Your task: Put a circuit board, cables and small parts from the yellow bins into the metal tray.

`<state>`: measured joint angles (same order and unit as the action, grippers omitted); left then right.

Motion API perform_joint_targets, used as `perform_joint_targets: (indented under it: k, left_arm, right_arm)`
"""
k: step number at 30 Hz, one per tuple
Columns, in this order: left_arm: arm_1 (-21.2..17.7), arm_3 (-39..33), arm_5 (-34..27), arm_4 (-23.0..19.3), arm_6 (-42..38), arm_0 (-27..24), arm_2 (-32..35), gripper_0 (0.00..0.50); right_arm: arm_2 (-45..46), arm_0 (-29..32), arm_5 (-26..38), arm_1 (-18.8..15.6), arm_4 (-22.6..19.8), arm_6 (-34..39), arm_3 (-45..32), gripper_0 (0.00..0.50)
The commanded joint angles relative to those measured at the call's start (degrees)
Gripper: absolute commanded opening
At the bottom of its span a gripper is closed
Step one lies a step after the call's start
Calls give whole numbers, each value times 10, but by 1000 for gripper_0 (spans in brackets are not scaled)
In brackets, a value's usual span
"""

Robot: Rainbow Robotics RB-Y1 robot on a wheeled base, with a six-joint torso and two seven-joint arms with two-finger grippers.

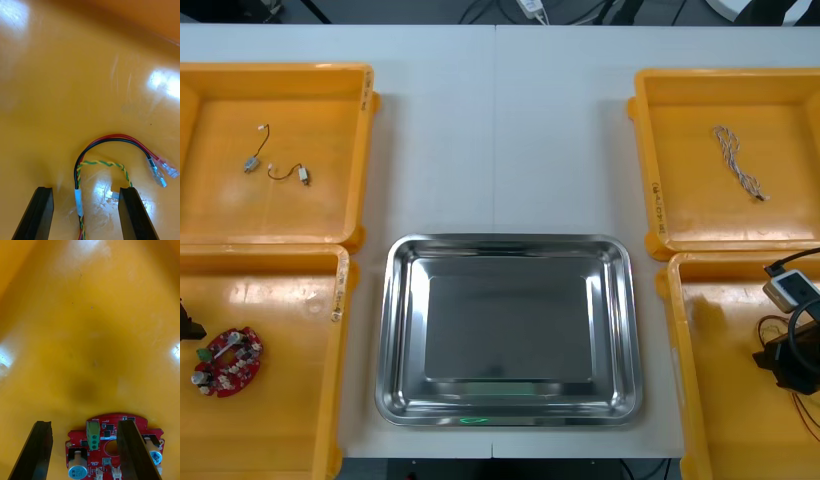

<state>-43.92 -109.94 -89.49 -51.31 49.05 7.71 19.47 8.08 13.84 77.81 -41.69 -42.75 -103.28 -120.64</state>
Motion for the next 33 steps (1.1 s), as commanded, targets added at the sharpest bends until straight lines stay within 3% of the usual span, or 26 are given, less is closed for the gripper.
perform_joint_targets:
  k: [1, 12, 19, 33]
  left_arm:
    - [10, -2, 12, 10, -8, 13, -14, 500]
    - [15, -2, 19, 11, -10, 14, -37, 500]
    - [15, -2, 27, 12, -4, 25, -38, 500]
    - [15, -2, 35, 15, 2, 31, -46, 500]
  right_arm:
    - [-10, 16, -6, 7, 8, -26, -3, 500]
    - [-22, 16, -18, 27, 21, -29, 9, 500]
    - [-36, 16, -70, 28, 21, -35, 41, 500]
    - [-36, 16, -62, 28, 21, -36, 41, 491]
